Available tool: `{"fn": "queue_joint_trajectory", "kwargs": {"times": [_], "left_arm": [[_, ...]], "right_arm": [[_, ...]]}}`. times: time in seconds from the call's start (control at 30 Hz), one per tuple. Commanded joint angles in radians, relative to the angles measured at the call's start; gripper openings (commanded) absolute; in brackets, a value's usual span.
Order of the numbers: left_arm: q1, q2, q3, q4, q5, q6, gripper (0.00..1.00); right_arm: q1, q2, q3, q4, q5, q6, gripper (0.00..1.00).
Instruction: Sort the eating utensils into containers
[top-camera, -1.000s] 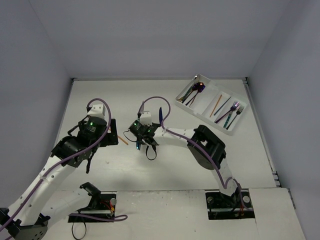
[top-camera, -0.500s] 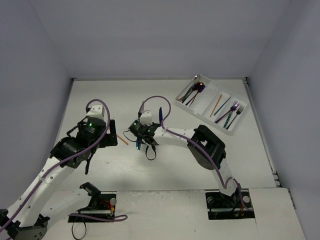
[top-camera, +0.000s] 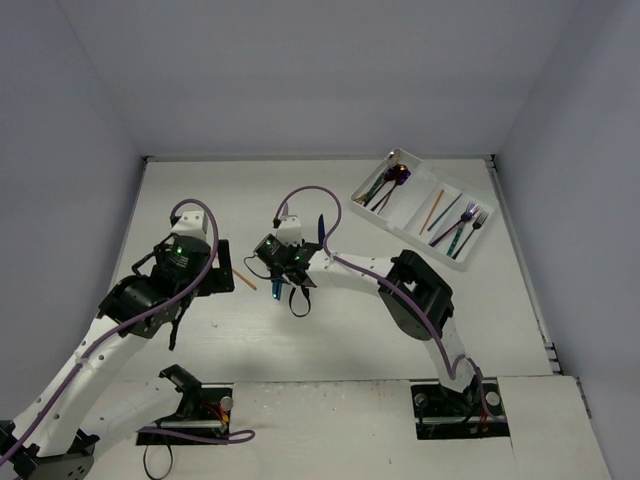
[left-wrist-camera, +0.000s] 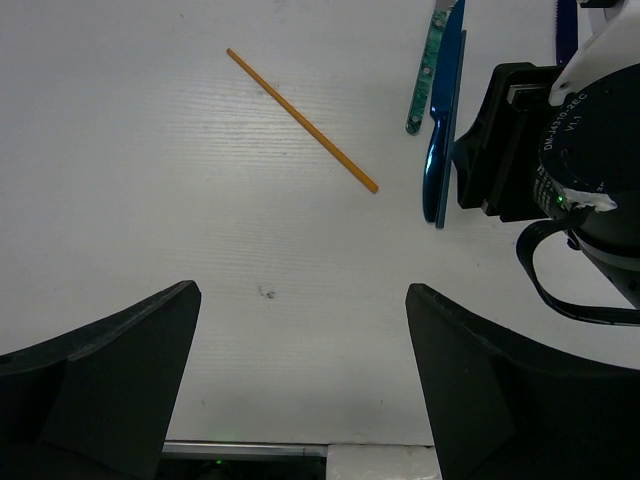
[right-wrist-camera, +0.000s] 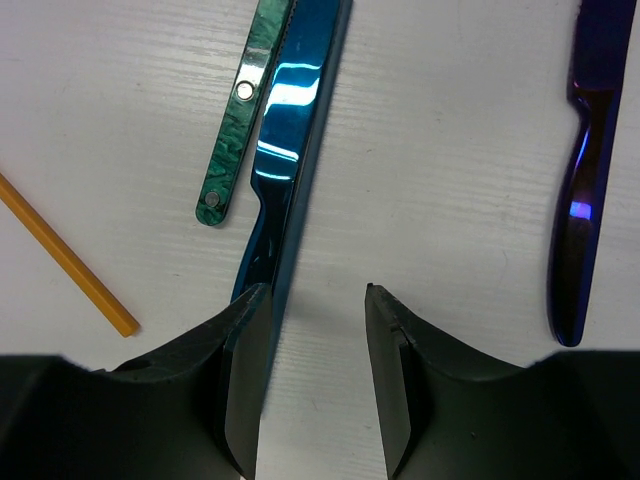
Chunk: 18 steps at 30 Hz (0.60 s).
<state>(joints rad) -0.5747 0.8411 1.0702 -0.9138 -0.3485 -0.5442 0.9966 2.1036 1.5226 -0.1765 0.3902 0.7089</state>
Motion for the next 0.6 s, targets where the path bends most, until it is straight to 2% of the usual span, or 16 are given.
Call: {"fn": "queue_joint_trajectory", "kwargs": {"times": [0.0,0.23,0.47,0.57], "left_arm": [[0.007,-0.006,0.037,0.007,-0.012,-0.001,0.81],[0.007,0.011,0.044,0.007,-0.014,0.005,0.81],[0.007,0.020,0.044,0.010,-0.012,0.006,0.81],[0.007,0.024,0.046,0.010,-0.010,0.006,0.81]], "right_arm": [[0.005,0.019,0.052,0.006,0.004,0.023,0.40],[0.005,0.053,0.040,0.006,-0.001,0.029,0.40],[0.004,0.021,-0.027,0.006,0.028,0.029,0.39],[0.001,0.009,-0.055,0.005,0.032,0.023,0.32]]}}
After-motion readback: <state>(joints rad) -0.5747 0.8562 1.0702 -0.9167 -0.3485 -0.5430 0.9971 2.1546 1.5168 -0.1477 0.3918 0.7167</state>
